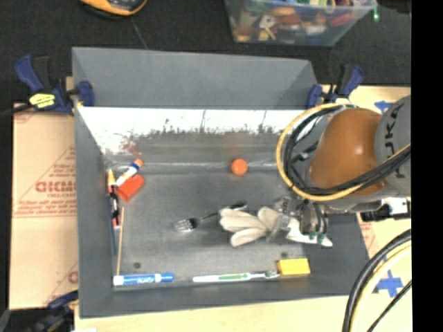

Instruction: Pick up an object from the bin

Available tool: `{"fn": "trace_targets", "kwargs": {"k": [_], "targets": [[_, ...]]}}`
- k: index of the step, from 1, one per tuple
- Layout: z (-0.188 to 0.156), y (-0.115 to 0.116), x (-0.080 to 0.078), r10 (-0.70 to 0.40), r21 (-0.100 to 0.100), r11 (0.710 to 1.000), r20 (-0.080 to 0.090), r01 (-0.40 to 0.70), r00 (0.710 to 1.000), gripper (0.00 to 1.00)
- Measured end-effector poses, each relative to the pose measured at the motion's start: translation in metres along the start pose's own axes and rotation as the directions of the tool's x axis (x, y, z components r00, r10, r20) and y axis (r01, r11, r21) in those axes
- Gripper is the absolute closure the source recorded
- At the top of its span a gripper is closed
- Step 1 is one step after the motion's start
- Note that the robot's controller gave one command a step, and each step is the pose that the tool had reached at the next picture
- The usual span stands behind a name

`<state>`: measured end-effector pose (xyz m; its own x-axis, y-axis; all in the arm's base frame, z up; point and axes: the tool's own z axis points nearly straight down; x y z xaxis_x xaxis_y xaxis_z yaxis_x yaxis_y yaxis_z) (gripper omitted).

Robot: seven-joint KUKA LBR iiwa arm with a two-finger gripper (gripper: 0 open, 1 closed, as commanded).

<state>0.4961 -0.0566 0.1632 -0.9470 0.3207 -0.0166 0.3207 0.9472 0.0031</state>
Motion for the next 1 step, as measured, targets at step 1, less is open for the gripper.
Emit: {"fn": "trace_targets", "kwargs": {"k": [1], "targets": [[-0.1132,0.0088,-0.0034,0.024,0.001,1.000,-0.002,-0.024,1.000,1.00]]}}
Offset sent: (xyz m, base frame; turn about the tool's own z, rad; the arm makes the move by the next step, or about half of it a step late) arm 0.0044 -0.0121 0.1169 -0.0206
